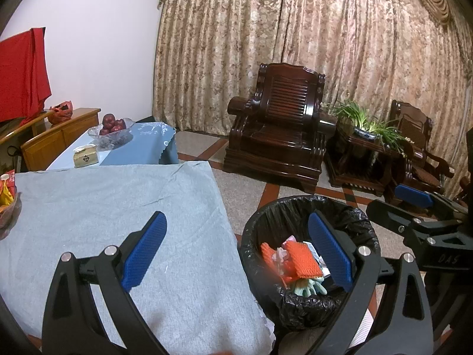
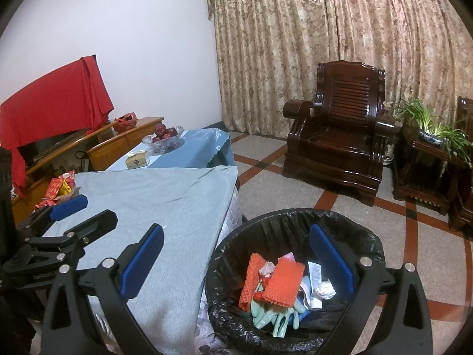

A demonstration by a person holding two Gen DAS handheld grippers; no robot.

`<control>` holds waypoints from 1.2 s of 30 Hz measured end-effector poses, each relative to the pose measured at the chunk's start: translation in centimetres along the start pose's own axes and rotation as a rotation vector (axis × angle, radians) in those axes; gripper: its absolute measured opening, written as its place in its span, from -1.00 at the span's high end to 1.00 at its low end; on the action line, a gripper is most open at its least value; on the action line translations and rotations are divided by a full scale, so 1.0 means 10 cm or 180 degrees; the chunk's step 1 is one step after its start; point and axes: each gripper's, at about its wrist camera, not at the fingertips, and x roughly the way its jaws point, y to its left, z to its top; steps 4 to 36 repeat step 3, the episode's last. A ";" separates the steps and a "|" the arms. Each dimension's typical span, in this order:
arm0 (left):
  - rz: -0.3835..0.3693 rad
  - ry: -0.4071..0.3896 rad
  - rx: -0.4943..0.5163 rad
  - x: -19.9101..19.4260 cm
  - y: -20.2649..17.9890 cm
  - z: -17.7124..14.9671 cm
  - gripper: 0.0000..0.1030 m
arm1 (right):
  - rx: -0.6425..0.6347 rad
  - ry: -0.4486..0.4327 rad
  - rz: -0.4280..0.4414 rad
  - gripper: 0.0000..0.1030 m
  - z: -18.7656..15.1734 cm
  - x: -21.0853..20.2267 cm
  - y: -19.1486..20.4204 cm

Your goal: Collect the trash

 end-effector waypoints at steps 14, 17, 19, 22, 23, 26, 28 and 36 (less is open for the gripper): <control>0.0002 0.0013 -0.0012 0.03 0.01 -0.07 -0.82 | 0.0003 0.0008 -0.0001 -0.88 -0.01 0.00 0.01; 0.0002 0.0013 -0.0012 0.03 0.01 -0.07 -0.82 | 0.0003 0.0008 -0.0001 -0.88 -0.01 0.00 0.01; 0.0002 0.0013 -0.0012 0.03 0.01 -0.07 -0.82 | 0.0003 0.0008 -0.0001 -0.88 -0.01 0.00 0.01; 0.0002 0.0013 -0.0012 0.03 0.01 -0.07 -0.82 | 0.0003 0.0008 -0.0001 -0.88 -0.01 0.00 0.01; 0.0002 0.0013 -0.0012 0.03 0.01 -0.07 -0.82 | 0.0003 0.0008 -0.0001 -0.88 -0.01 0.00 0.01; 0.0002 0.0013 -0.0012 0.03 0.01 -0.07 -0.82 | 0.0003 0.0008 -0.0001 -0.88 -0.01 0.00 0.01; 0.0002 0.0013 -0.0012 0.03 0.01 -0.07 -0.82 | 0.0003 0.0008 -0.0001 -0.88 -0.01 0.00 0.01; 0.0002 0.0013 -0.0012 0.03 0.01 -0.07 -0.82 | 0.0003 0.0008 -0.0001 -0.88 -0.01 0.00 0.01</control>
